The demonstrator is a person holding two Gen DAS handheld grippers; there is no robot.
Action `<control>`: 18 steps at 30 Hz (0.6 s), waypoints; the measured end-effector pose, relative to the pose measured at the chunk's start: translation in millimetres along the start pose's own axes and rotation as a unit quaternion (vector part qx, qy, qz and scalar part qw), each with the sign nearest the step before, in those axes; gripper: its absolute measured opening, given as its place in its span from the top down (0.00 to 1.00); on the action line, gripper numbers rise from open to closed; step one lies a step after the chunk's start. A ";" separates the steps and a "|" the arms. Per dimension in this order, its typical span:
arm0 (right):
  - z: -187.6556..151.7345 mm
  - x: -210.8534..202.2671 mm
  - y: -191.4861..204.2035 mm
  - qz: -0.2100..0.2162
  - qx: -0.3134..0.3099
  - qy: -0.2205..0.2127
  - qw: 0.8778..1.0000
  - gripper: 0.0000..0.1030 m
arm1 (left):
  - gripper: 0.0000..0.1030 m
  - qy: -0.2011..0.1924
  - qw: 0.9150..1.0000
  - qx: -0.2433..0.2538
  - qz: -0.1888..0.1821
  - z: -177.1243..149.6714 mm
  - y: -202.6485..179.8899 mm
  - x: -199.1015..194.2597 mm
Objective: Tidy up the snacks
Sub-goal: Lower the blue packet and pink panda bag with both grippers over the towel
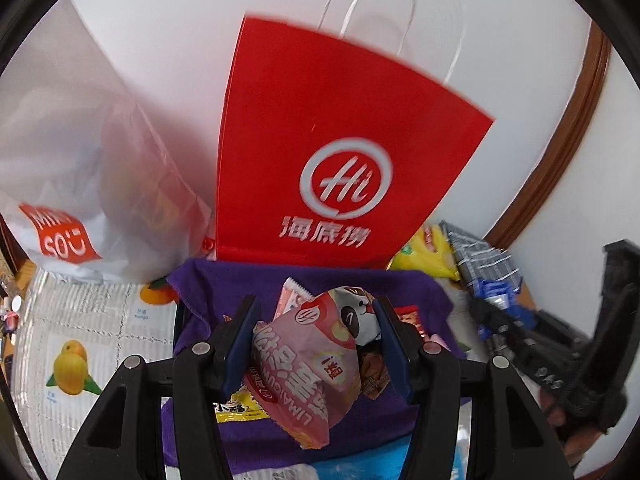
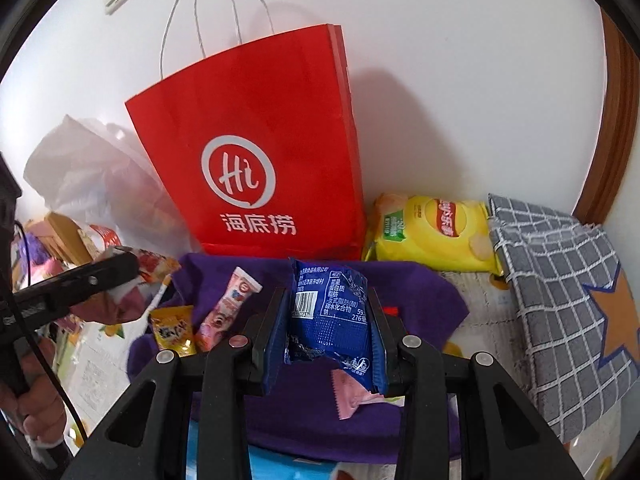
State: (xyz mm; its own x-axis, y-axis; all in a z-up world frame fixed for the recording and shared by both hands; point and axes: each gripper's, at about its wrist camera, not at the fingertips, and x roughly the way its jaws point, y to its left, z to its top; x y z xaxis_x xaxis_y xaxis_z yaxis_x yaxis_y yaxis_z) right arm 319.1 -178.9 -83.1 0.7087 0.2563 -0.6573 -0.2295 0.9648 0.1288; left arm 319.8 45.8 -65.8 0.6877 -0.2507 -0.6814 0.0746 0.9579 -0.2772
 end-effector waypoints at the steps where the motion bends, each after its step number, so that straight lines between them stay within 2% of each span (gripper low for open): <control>1: -0.8 2.3 0.1 0.001 -0.007 0.001 1.000 0.65 | 0.47 0.015 1.000 0.000 0.006 -0.2 1.4 6.5; 2: -1.9 5.2 0.8 0.001 -0.015 0.003 1.000 0.64 | 0.47 0.024 1.000 0.000 0.007 -1.3 3.5 10.9; 8: -9.0 29.5 4.1 0.005 -0.035 0.034 0.999 0.64 | 0.47 0.020 1.000 -0.015 0.004 0.4 16.5 10.6; 18: -25.8 61.1 17.5 0.013 -0.060 0.084 0.995 0.64 | 0.47 0.056 0.998 -0.030 0.005 -3.6 26.9 33.4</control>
State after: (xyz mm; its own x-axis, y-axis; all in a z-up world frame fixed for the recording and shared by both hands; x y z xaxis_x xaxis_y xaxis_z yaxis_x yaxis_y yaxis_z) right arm 341.2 -147.9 -140.1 0.5822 0.2580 -0.7711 -0.3312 0.9413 0.0649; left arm 342.2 62.7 -98.4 0.6024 -0.2595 -0.7548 0.0225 0.9508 -0.3090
